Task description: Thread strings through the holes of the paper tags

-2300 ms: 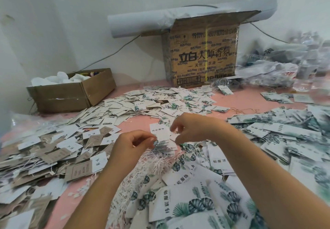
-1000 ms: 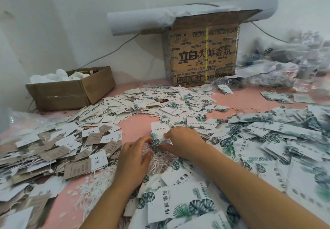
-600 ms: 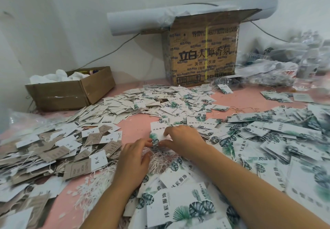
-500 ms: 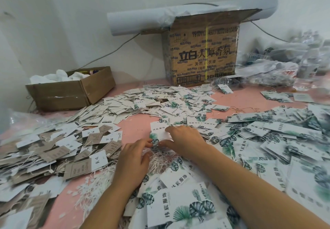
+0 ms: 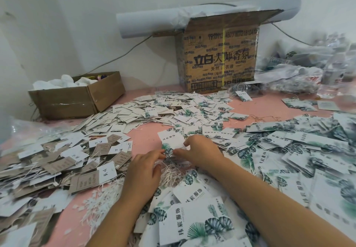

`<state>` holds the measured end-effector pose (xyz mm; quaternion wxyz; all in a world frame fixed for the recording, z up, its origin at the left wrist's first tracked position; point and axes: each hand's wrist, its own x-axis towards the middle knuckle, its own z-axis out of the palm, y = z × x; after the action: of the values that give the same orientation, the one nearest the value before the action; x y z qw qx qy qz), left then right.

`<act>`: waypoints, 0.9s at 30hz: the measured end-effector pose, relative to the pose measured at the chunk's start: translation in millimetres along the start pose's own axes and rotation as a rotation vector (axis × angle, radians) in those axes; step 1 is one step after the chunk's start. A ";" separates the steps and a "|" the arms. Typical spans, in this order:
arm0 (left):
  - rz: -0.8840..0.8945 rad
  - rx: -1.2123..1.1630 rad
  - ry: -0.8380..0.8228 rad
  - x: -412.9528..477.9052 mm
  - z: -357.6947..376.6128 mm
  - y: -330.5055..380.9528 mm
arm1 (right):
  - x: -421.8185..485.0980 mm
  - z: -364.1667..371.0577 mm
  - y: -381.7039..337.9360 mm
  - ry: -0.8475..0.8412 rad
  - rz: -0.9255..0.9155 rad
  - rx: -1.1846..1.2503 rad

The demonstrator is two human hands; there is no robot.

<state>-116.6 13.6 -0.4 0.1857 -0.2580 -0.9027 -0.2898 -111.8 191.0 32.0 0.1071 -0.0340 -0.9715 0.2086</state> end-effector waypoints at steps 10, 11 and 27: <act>0.000 -0.022 -0.028 -0.6 0.5 1.4 | 4.8 -4.7 4.1 0.077 0.139 0.464; 0.004 -0.029 -0.029 -0.7 1.3 1.9 | 4.7 -6.3 3.5 0.082 0.136 0.553; -0.218 -0.853 0.042 -1.4 -11.1 6.2 | 8.2 -13.3 16.6 0.080 0.097 0.001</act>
<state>-109.9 10.5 10.0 0.0490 -0.2090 -0.7201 -0.6598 -116.5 212.2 38.6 0.1358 -0.0892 -0.9636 0.2124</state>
